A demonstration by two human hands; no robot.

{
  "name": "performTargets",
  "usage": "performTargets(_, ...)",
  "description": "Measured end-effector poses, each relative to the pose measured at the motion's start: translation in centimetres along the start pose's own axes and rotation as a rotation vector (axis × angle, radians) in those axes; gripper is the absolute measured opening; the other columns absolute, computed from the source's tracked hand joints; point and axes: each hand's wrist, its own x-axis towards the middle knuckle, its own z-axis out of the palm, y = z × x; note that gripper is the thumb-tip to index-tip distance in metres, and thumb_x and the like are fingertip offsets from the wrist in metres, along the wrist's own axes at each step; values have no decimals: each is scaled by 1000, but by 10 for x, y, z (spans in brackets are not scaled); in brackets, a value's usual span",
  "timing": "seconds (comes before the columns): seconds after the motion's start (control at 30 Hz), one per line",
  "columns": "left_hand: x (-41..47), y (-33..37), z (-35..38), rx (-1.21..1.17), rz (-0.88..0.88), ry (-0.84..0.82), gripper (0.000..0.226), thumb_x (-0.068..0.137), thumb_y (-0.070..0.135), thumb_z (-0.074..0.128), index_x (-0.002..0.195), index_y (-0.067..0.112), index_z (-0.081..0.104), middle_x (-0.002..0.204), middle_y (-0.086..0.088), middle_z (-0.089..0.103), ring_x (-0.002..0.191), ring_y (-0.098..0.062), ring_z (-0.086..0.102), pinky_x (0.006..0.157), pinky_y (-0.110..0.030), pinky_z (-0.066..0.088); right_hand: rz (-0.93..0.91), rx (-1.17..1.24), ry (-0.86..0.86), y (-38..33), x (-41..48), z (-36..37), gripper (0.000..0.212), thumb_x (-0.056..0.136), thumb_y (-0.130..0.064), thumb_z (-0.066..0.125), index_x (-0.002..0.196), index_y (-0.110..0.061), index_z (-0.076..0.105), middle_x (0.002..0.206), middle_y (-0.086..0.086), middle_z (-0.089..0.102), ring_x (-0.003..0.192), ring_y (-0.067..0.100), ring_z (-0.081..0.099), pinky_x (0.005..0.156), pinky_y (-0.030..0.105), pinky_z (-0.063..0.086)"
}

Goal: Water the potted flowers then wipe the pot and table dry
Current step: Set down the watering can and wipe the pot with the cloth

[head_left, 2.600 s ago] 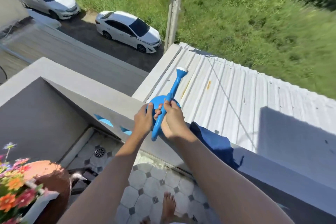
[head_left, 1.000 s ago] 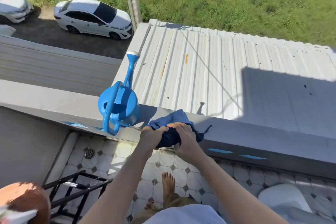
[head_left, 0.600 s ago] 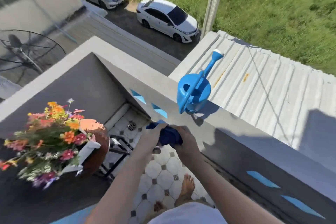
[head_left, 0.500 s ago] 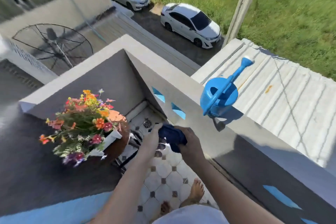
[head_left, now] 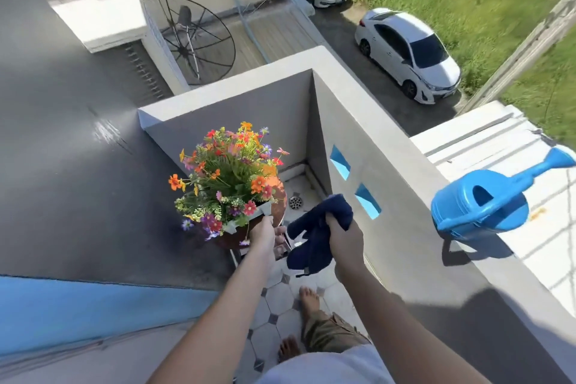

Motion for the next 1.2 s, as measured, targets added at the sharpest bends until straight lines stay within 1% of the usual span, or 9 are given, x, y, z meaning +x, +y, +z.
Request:
performTargets(0.1, 19, 11, 11, -106, -17, 41, 30, 96, 37, 41, 95, 11, 57, 78, -4, 62, 49, -13, 39, 39, -20, 27, 15, -48, 1, 0, 25, 3, 21, 93, -32, 63, 108, -18, 67, 102, 5, 73, 89, 18, 70, 83, 39, 58)
performTargets(0.43, 63, 38, 30, -221, -89, 193, 41, 104, 33, 30, 70, 16, 47, 69, 1, 39, 55, -10, 28, 25, -12, 30, 242, 55, -128, -19, 87, 39, 25, 85, -37, 73, 99, -18, 68, 104, 10, 74, 97, 32, 71, 92, 53, 56)
performTargets(0.53, 65, 35, 30, -244, -108, 258, 45, 104, 35, 32, 66, 15, 46, 66, 0, 44, 55, -11, 35, 61, -17, 51, 236, 0, -202, -21, 95, 45, 23, 85, -37, 73, 101, -22, 68, 104, 7, 74, 97, 29, 71, 89, 53, 58)
performTargets(0.6, 66, 42, 23, -217, -44, 302, 46, 102, 34, 36, 63, 14, 48, 61, 0, 53, 54, -14, 44, 76, -30, 44, 238, -32, -239, -27, 99, 53, 18, 86, -34, 72, 100, -23, 68, 101, 7, 74, 94, 27, 71, 84, 51, 60)
performTargets(0.7, 66, 60, 5, -223, 118, 402, 32, 98, 16, 44, 70, 3, 54, 53, -7, 58, 35, -12, 52, 46, -24, 51, 210, -60, -258, -37, 102, 68, 18, 83, -32, 73, 98, -26, 64, 106, 6, 72, 93, 24, 69, 81, 45, 60)
performTargets(0.8, 62, 78, -17, -238, 137, 339, 20, 94, 9, 47, 93, -5, 61, 69, -15, 62, 35, -11, 55, 35, -21, 48, 164, -30, -331, -49, 99, 85, 26, 80, -15, 71, 104, -16, 63, 104, 12, 72, 92, 29, 70, 81, 43, 58)
performTargets(0.87, 57, 91, -28, -218, 140, 276, 19, 95, 7, 47, 84, -2, 60, 63, -12, 59, 39, -12, 55, 36, -21, 49, 114, -28, -389, -61, 96, 98, 27, 86, -3, 60, 112, -11, 62, 96, 8, 72, 87, 27, 68, 73, 35, 58)
performTargets(1.03, 25, 129, -50, -194, 230, 100, 29, 95, 4, 44, 71, 1, 60, 46, -6, 61, 33, -7, 55, 36, -19, 48, -26, -66, -415, -87, 98, 129, 36, 75, -21, 57, 109, -25, 68, 105, 5, 75, 101, 29, 71, 91, 53, 57)
performTargets(1.2, -12, 160, -62, -61, 324, -68, 31, 96, 11, 48, 71, 0, 63, 49, -5, 64, 37, -9, 56, 41, -22, 51, -357, -157, -397, -140, 83, 157, 29, 95, -17, 56, 124, -15, 59, 114, 8, 62, 100, 22, 61, 83, 34, 46)
